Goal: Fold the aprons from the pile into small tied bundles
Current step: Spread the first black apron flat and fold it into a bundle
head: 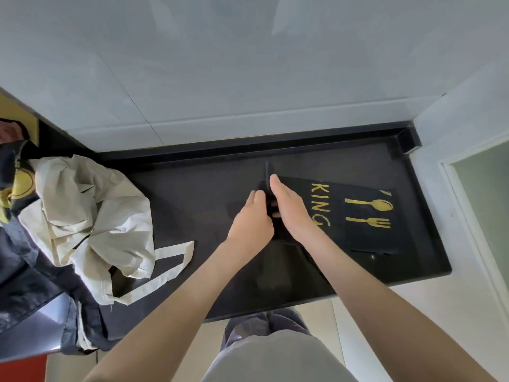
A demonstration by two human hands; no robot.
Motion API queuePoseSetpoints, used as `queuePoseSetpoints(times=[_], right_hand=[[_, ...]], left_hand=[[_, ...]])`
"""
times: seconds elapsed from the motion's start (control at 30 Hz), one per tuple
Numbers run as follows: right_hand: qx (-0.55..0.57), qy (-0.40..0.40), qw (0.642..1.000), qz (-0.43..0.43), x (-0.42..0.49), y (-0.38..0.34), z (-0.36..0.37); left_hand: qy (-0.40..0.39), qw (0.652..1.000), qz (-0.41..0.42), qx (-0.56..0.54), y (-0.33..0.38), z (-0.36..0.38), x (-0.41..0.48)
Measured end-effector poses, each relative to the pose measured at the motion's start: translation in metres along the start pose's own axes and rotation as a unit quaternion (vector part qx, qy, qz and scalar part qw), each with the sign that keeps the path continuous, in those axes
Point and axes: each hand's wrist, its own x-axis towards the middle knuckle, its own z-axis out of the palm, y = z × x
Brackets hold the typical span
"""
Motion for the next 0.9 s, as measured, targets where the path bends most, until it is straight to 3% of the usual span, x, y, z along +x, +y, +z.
queuePoseSetpoints(times=[0.1,0.17,0.23,0.33,0.4,0.5,0.67,0.8,0.9], right_hand=[[0.107,-0.072,0.989,0.078,0.004,-0.002,0.000],[0.130,-0.048,0.987,0.080,0.004,0.003,-0.002],[0.118,0.006,0.990,0.081,0.005,0.011,-0.005],[0.108,0.037,0.991,0.073,0.010,0.026,-0.010],[0.029,0.062,0.997,0.041,0.010,0.033,-0.012],[-0.101,0.108,0.989,-0.008,0.007,0.041,-0.011],[-0.135,0.148,0.978,-0.051,0.002,0.046,-0.010],[-0.196,0.149,0.966,-0.084,0.003,0.044,-0.015],[-0.324,0.150,0.925,-0.130,0.002,0.046,-0.016]], left_hand=[[-0.032,0.996,0.081,0.025,0.006,0.005,-0.005],[-0.053,0.994,0.091,-0.014,0.006,0.002,-0.008],[-0.038,0.994,0.052,-0.089,0.001,-0.001,-0.009],[0.035,0.980,-0.086,-0.177,-0.010,-0.001,-0.002],[0.041,0.965,-0.162,-0.200,-0.014,0.001,0.002],[0.024,0.954,-0.209,-0.215,-0.017,0.006,0.008],[-0.033,0.932,-0.269,-0.240,-0.009,0.015,0.019],[-0.019,0.947,-0.233,-0.219,-0.003,0.025,0.018],[0.001,0.966,-0.209,-0.151,-0.005,0.029,0.016]])
